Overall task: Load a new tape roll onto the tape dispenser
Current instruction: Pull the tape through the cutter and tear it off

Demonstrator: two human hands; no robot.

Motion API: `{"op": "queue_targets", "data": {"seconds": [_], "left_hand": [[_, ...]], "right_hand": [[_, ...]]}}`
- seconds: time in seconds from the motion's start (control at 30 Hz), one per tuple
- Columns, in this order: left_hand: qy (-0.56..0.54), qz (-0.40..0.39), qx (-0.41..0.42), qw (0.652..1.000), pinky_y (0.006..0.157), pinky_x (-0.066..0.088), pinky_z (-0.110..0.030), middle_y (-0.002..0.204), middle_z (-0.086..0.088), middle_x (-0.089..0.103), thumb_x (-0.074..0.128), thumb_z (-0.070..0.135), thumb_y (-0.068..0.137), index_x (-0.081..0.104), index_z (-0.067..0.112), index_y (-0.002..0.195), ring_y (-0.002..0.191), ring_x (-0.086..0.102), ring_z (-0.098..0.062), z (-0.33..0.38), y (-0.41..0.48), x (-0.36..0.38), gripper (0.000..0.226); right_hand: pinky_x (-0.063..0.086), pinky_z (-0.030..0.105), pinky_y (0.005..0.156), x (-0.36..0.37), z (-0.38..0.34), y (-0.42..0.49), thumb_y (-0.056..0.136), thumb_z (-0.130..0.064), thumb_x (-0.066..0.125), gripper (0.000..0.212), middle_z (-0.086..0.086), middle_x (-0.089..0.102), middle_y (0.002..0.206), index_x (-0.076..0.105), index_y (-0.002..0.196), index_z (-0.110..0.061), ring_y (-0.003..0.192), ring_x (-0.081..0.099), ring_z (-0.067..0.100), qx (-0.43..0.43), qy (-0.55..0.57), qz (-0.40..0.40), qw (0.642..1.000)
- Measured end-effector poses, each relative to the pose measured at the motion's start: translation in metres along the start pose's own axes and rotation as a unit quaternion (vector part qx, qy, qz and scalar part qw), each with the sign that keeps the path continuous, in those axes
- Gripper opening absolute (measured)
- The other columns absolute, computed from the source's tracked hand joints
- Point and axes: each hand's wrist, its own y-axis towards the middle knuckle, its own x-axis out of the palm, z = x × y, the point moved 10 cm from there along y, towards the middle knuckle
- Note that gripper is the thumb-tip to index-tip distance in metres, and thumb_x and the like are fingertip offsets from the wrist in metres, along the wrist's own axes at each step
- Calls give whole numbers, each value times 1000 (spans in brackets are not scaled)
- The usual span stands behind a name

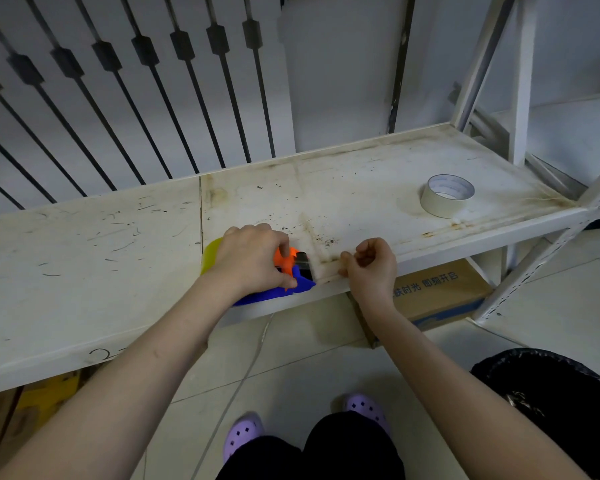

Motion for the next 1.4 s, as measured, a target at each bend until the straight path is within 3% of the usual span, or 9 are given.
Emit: {"op": "queue_targets", "data": {"seconds": [0.3,0.43,0.53,0.6,0.7,0.83,1.1,1.27,1.4], "left_hand": [[-34,8,-46,998,79,30,-31,89,6,55,62,33,77,64,29,80,96,58,-23,-5,4,-2,5],[16,0,-40,999,77,31,-33,95,2,58,67,30,70,57,30,84,96,56,-24,0,5,2,17],[42,-16,-12,999,91,34,-39,104,0,59,66,32,73,60,27,93,106,53,-24,5,3,3,22],[100,-31,26,994,111,19,-54,116,0,55,67,36,72,62,25,104,124,43,-23,12,-1,3,33],[173,-21,73,982,112,-4,-62,137,2,44,68,40,69,59,28,117,143,20,-19,22,-8,-4,50],[127,-74,53,988,111,0,-63,129,3,50,71,51,62,46,31,130,134,35,-20,21,-9,5,76],[149,-94,94,980,109,-4,-65,106,7,62,65,69,57,51,33,120,114,52,-22,41,-10,19,74],[110,-83,95,986,114,5,-57,88,7,59,68,52,63,61,28,90,96,60,-19,52,-5,19,37],[83,-56,70,992,115,6,-50,94,8,59,64,54,64,59,28,95,96,61,-17,43,-2,14,41]], "right_hand": [[50,31,62,9,-4,-12,83,-2,60,24,0,49,78,45,76,-19,73,49,21,-80,-115,-5,990],[56,49,68,0,1,-9,83,-7,62,24,2,52,75,46,76,-22,76,58,32,-26,-45,15,999],[53,38,65,1,-1,-8,83,-4,61,19,0,51,74,47,80,-18,69,54,24,-28,-53,3,998],[44,25,61,3,-3,-10,83,-3,59,16,-3,49,74,48,86,-14,68,49,15,-34,-73,-14,997],[42,23,62,6,-5,-12,83,-8,62,17,-5,49,75,48,91,-16,67,48,11,-35,-79,-33,996],[42,20,60,7,-3,-17,82,-10,64,21,-4,47,74,46,90,-17,66,47,11,-29,-68,-38,997],[42,10,55,-2,4,-23,78,-10,68,25,-2,47,76,46,90,-16,64,46,9,-5,-30,-27,999],[42,16,64,-11,13,-34,77,-12,71,29,-2,49,80,47,93,-16,70,49,10,18,14,-3,1000],[48,24,71,-24,8,-41,77,-11,74,32,-1,50,81,47,94,-16,72,52,12,11,69,42,997]]}}
